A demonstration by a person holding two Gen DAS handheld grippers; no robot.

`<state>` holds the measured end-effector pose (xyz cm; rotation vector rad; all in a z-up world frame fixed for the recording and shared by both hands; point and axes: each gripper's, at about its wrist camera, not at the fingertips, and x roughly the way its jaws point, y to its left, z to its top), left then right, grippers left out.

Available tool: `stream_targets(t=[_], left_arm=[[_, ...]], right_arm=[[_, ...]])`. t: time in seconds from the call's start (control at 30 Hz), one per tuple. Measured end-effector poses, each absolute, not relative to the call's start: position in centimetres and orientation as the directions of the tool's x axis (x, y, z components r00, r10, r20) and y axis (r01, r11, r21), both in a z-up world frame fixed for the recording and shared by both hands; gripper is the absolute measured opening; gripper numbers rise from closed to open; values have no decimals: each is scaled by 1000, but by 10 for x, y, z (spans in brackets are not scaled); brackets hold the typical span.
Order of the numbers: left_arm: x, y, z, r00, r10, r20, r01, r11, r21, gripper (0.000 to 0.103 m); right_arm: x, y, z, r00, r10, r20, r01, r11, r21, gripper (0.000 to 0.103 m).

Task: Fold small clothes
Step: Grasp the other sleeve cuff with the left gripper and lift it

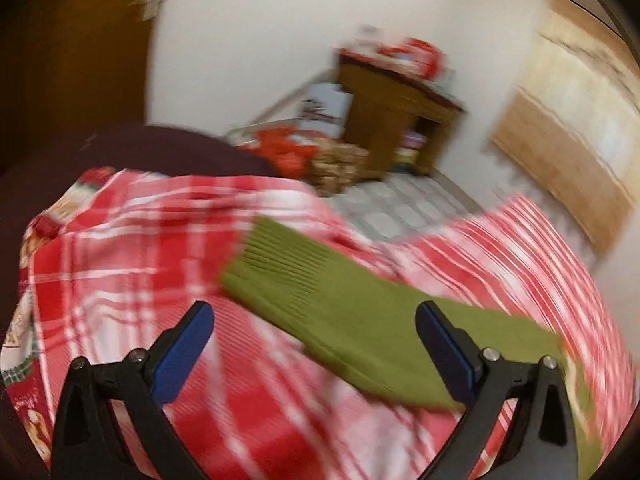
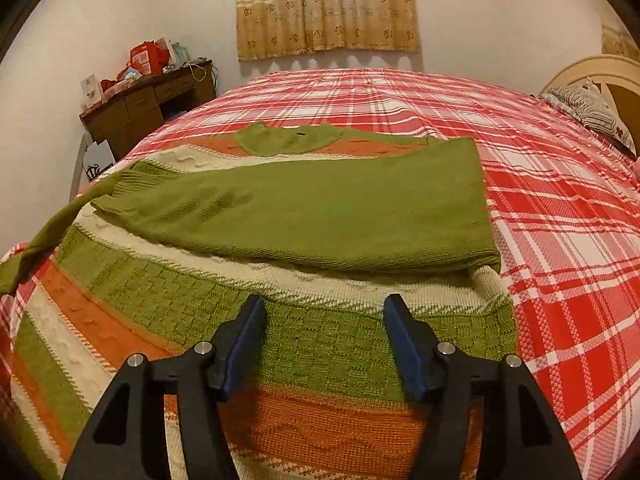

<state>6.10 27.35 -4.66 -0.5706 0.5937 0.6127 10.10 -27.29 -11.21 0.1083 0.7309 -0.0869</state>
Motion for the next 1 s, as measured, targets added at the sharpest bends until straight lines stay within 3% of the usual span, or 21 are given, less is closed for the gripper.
stream_targets(t=[0.17,0.23,0.27,0.37,0.47,0.5,0.63,0.83,1.0], left_arm=[[72,305,-74,625,286,-726,-693,632,-347,81],[79,305,-80,628,244,-739,-679,635,-368,66],[83,306,-84,635,211,-743,-666,636,-389,63],[88,303,-83,639,229,-735,-667,641,-380,52],[91,304,-76,648,245,-721,-655,663,-363,27],[91,308,-75,655,238,-717,-644,672,-366,9],[99,306,-63,672,244,-699,-615,711,-342,6],[125,247,-3,798,238,-554,-450,846,-285,5],[139,132,46,914,21,-405,-120,968,-219,5]], right_arm=[[101,-272,-113,740,-48,-671,117,991,58,64],[101,-272,-113,740,-45,-671,116,991,62,64],[101,-272,-113,740,-45,-671,116,991,62,64],[101,-272,-113,740,-46,-671,117,991,61,64],[101,-272,-113,740,-46,-671,117,991,60,64],[101,-272,-113,740,-46,-671,117,991,60,64],[101,-272,-113,741,-46,-670,117,991,61,64],[100,-272,-113,742,-45,-669,116,991,63,64],[100,-272,-113,743,-44,-668,116,991,64,64]])
